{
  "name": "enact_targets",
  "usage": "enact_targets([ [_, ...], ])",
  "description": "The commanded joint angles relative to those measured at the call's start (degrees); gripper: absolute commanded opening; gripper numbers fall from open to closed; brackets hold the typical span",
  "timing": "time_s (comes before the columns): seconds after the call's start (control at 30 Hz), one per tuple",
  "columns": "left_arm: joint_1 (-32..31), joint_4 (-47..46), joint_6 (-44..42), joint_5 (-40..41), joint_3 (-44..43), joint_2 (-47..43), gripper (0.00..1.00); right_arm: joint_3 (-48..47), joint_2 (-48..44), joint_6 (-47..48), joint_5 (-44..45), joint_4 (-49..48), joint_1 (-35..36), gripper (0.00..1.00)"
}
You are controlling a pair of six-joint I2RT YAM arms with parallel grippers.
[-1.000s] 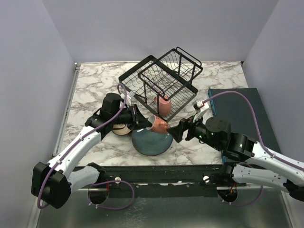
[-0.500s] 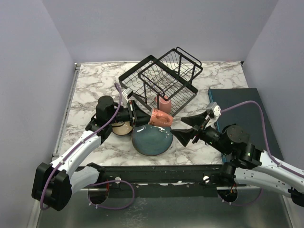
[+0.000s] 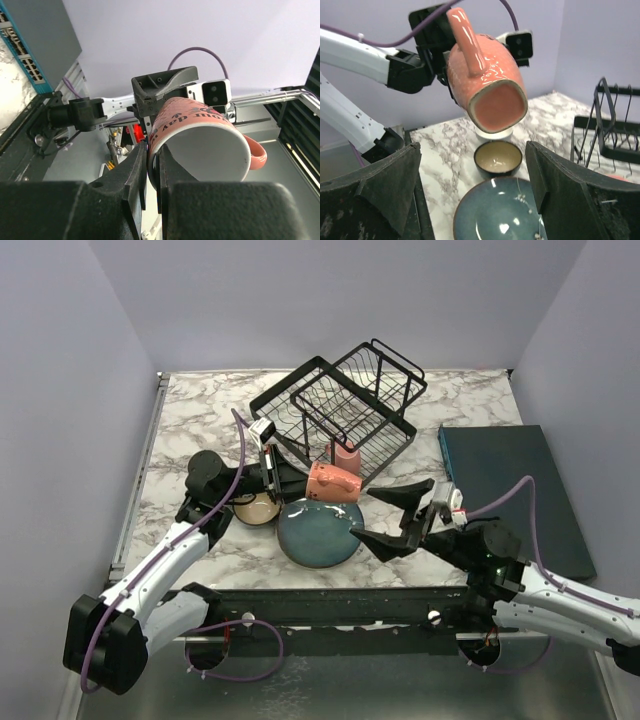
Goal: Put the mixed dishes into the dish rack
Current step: Turn the cup upside down in the dish rack.
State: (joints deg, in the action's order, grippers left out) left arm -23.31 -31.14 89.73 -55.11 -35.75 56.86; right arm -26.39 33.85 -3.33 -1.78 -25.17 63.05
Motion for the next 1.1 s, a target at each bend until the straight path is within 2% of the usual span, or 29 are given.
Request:
enact_targets([
  [0.0, 0.3, -8.0, 5.2, -2.0, 0.1, -1.8, 0.00, 2.0, 0.0, 6.9, -6.3, -12.6, 0.3, 0.91],
  [0.33, 0.3, -9.5, 8.8, -4.1, 0.9, -2.7, 0.00, 4.7, 3.6, 14.1, -11.3, -24.7, 0.3, 0.91],
  [1.07, 0.3, -9.9, 12.1, -6.7, 0.8, -4.8, 0.00, 1.2, 11.7, 20.5, -16.1, -34.5, 0.4, 0.92],
])
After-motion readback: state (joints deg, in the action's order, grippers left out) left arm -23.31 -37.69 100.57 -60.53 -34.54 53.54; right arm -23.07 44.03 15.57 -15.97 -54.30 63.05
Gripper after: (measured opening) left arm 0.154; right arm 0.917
